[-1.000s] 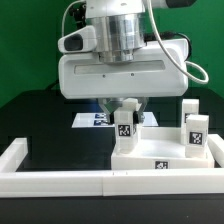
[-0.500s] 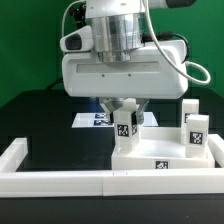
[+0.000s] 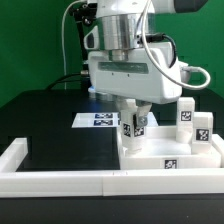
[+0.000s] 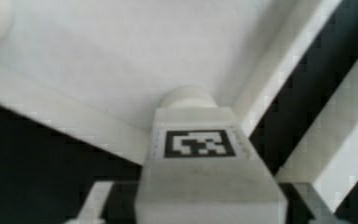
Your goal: Assemble square table
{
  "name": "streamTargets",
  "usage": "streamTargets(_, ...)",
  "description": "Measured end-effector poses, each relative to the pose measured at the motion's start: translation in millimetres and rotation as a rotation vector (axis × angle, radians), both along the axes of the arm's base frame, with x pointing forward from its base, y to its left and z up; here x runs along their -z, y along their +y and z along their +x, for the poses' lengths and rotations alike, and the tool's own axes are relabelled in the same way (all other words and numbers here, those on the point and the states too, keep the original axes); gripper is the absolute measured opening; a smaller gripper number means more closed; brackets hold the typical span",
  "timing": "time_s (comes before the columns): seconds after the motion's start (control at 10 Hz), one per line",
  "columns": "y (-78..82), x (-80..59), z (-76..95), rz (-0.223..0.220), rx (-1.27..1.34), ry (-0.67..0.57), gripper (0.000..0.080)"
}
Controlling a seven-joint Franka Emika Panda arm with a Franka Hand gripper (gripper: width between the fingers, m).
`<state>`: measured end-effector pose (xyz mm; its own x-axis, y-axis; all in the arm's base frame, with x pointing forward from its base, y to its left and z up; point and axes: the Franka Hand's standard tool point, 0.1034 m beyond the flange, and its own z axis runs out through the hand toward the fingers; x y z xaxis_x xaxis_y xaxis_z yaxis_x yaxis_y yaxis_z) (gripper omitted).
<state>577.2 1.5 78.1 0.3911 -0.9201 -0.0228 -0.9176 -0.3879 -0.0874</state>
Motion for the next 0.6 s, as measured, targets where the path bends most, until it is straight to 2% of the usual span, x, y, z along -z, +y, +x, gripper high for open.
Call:
streamTargets(0.3,1.8,0.4,0.6,0.021,0.243,0.012,0.029)
streamTargets(0.5,1.7,0.5,0.6,0.02,0.233,0.011,0.029)
streamTargets(0.6,1.4,0.6,0.6,0.018,0.198,0.009,0.0424)
